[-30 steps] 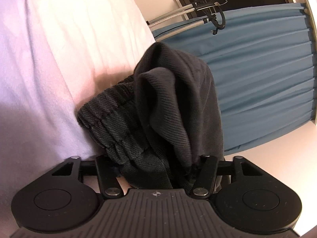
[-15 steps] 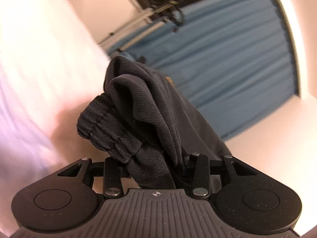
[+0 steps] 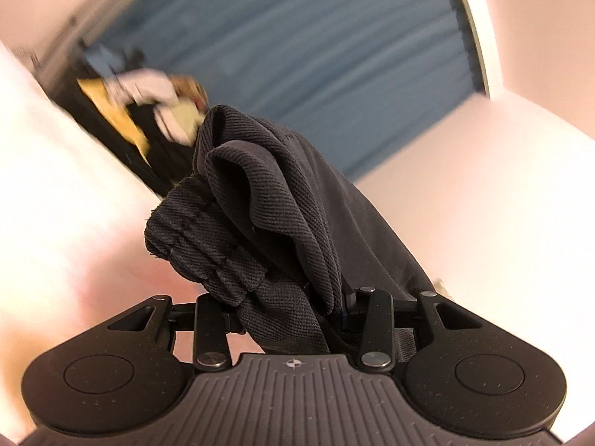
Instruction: Fold clothes
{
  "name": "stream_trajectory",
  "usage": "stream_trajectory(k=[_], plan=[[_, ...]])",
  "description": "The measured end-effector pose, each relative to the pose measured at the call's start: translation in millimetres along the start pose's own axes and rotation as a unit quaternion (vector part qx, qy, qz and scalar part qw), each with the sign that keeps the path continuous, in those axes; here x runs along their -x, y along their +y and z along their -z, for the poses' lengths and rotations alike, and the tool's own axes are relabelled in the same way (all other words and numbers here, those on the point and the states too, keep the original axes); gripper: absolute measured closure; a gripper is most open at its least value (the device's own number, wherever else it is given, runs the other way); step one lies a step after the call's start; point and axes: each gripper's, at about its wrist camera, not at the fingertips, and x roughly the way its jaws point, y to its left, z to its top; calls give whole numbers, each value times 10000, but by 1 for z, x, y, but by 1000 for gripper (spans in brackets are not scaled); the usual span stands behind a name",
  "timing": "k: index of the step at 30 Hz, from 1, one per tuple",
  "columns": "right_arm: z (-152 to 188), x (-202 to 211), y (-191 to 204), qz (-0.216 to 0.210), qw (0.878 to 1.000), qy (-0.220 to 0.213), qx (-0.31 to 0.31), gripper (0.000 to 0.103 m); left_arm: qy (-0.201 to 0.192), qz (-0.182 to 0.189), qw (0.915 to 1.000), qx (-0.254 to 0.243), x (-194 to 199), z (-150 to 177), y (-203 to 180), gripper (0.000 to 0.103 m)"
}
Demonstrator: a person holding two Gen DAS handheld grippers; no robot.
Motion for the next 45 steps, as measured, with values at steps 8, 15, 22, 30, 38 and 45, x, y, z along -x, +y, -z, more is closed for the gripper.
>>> stream_trajectory(k=[8,15,22,30,38,45], plan=[[-9,23,-132,900,9958,-89,-145,80,999,108,9945,-281,-116,82,-3,58],[72,26,-238,1588,9846,325,-659,77,1616,-61,9834,-825,-163,141,39,57],[99,31,-262,1445,9846,71,-983,69,1535,151,9795,-1293,-154,157,44,53],[86,41,-237,1686,9837,153,-602,34,2126,104,9725,-947,-148,143,42,35],[68,59,-182,2170,9735,294,663,23,1803,-394,9704,-1560,-96,123,36,9],[60,51,-96,1596,9780,287,1314,23,1075,-786,9623,-2370,-23,75,2,6]])
